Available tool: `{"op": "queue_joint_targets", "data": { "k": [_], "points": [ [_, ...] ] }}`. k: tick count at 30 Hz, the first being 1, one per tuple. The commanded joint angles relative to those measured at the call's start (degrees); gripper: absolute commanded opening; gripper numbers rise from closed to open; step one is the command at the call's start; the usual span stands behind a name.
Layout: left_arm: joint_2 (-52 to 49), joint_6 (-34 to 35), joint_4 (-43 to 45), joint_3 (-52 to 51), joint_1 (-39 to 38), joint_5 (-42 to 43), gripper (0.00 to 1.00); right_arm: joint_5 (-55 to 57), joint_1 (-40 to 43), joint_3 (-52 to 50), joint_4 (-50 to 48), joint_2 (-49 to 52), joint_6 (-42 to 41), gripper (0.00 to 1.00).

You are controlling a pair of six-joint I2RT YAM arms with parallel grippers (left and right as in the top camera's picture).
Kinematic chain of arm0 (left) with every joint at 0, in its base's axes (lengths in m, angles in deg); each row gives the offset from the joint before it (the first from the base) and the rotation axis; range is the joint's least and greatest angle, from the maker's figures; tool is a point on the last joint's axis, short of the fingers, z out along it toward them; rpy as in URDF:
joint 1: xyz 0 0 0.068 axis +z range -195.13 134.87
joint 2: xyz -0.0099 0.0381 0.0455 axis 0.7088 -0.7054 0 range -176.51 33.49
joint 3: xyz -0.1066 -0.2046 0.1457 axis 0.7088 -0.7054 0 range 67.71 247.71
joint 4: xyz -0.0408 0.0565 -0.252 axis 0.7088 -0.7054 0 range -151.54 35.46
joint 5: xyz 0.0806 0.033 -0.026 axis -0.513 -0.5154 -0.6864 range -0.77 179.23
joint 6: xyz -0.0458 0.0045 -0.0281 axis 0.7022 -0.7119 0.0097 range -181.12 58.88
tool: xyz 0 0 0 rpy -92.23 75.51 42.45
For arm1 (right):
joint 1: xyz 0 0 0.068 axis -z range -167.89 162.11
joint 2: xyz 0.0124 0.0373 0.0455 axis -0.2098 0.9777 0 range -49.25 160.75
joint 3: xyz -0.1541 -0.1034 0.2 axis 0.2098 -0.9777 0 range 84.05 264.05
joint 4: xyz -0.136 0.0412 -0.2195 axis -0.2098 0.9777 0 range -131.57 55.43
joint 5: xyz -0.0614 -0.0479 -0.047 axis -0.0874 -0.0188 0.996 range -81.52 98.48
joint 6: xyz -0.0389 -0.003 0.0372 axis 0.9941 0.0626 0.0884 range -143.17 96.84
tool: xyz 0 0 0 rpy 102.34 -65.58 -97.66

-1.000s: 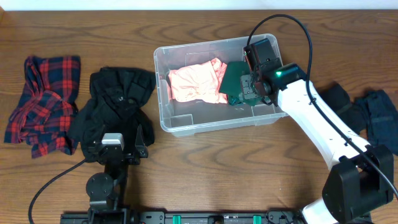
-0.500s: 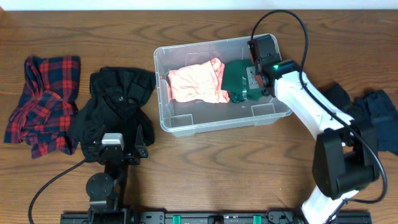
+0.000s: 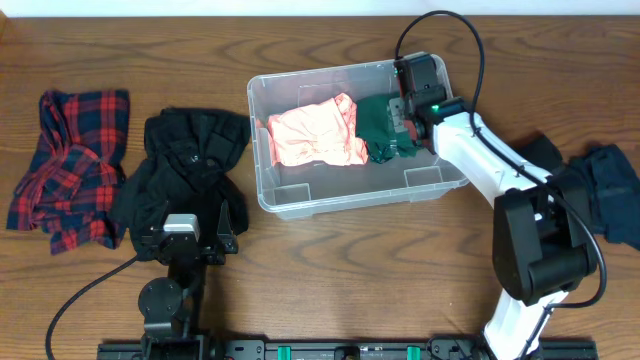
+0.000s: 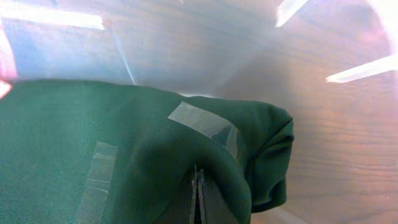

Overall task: Pack container
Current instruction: 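Lift the green cloth into the bin beside the pink shirt, release, then move the right gripper to the black folded garment and grasp it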

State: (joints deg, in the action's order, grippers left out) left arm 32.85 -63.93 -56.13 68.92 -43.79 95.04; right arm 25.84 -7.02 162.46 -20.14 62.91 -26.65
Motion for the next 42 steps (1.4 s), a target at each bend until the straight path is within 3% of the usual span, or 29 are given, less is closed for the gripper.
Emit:
{"op": "queue_joint_targets", "data": {
  "k": [1,3,5,15,27,33,38,42],
  "points": [
    [0.2,0.1,-1.9,-1.0,0.2,0.9,0.98,-1.0,-0.4,0.4,0.2,0.3,3.1,0.13],
    [0.2,0.1,-1.9,-1.0,0.2,0.9,0.98,-2.3,-1.0,1.2,1.2,-1.1,4.4,0.24],
    [0.2,0.1,-1.9,-1.0,0.2,0.9,0.98,-3.7,-1.4,2.6,3.0,-2.0,4.9,0.27],
    [0.2,0.1,-1.9,-1.0,0.2,0.9,0.98,-6.5,-1.0,4.7,7.2,1.0,4.8,0.28],
    [0.2,0.1,-1.9,-1.0,0.2,0.9,0.98,-6.6,-0.9,5.2,7.5,7.0,4.9,0.38],
    [0.2,0.1,-1.9,-1.0,0.2,0.9,0.98,-6.2,-0.7,9.8,10.3,5.1,4.8,0.56],
    [0.2,0.1,-1.9,-1.0,0.2,0.9,0.98,-6.6,0.5,18.2,18.3,0.7,2.8,0.73],
    [0.2,0.1,-1.9,-1.0,0.2,0.9,0.98,-10.1,2.6,24.6,28.3,-3.3,-0.4,0.97]
  ]
}}
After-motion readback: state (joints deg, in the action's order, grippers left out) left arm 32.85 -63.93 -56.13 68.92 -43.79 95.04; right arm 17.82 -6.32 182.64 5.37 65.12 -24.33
